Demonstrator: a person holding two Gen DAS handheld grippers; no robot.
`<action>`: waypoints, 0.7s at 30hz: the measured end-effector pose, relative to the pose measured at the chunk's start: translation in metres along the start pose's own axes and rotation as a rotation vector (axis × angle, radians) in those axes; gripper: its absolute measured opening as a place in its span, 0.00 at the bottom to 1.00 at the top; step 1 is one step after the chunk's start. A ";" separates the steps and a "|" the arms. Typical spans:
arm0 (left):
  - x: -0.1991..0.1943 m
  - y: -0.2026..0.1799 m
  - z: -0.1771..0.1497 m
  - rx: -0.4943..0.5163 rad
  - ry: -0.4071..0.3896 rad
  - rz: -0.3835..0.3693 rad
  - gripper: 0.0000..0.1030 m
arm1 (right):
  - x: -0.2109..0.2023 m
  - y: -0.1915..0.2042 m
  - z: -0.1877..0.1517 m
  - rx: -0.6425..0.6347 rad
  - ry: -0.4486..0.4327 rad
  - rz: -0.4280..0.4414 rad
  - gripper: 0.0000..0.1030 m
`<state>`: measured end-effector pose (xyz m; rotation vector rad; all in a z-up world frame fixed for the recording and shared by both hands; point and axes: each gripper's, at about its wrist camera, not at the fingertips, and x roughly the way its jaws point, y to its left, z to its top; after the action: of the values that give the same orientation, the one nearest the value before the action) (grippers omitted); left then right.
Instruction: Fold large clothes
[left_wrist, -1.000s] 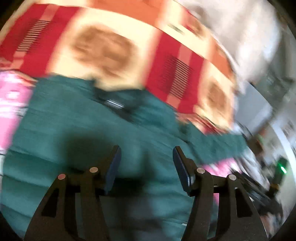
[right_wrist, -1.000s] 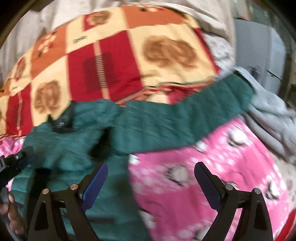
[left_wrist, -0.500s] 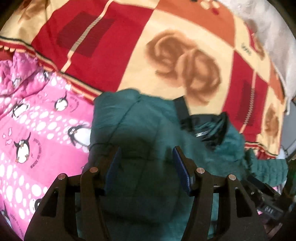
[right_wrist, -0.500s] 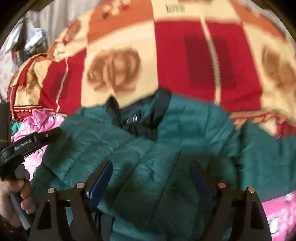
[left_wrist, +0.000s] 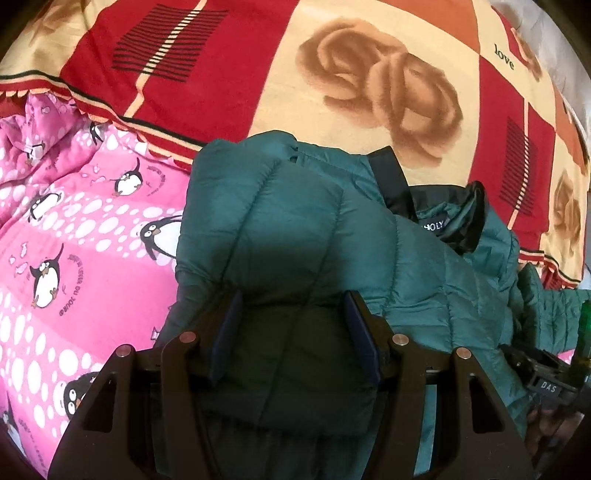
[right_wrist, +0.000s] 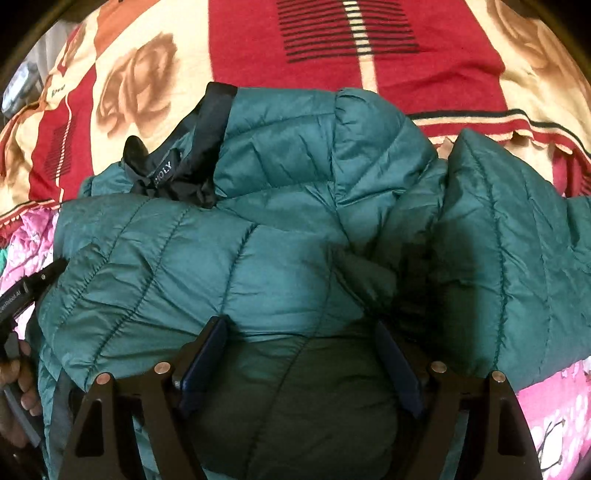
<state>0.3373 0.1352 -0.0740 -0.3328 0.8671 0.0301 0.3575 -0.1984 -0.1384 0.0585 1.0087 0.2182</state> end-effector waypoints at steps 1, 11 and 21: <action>-0.004 -0.001 0.001 -0.003 -0.008 -0.002 0.55 | -0.002 0.001 0.000 -0.001 -0.002 0.004 0.78; -0.021 -0.055 -0.012 0.133 0.041 -0.153 0.56 | -0.062 0.028 0.008 -0.048 -0.084 0.091 0.77; -0.026 -0.056 -0.018 0.092 0.033 -0.127 0.56 | -0.057 0.020 -0.001 -0.099 -0.046 0.006 0.80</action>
<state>0.3163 0.0797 -0.0498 -0.3016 0.8754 -0.1326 0.3240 -0.1904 -0.0884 -0.0234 0.9510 0.2709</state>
